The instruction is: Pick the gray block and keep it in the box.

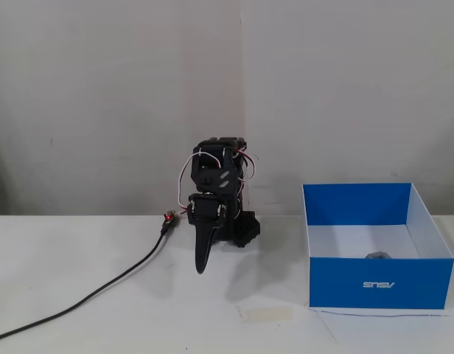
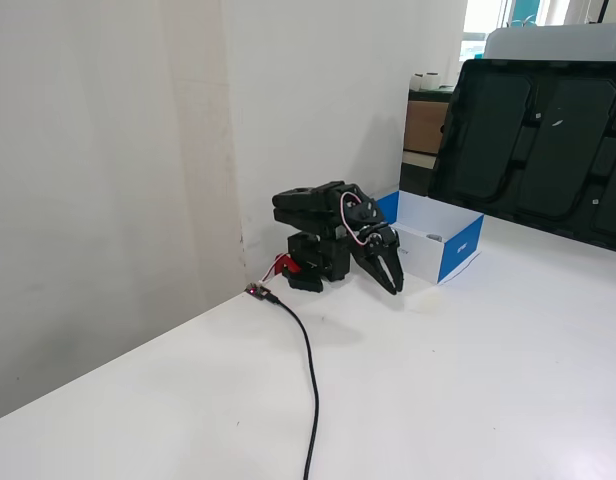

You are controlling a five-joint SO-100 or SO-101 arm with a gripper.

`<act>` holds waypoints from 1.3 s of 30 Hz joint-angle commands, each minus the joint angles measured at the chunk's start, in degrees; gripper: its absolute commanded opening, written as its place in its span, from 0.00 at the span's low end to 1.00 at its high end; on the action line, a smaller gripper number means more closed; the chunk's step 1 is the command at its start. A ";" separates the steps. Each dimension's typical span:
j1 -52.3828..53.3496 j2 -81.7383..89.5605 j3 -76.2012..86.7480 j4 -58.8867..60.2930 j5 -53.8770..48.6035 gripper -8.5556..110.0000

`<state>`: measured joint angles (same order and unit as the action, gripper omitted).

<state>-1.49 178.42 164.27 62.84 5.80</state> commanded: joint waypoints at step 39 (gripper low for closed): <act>4.48 18.02 8.79 5.80 1.05 0.07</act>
<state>2.46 189.67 172.53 68.55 6.50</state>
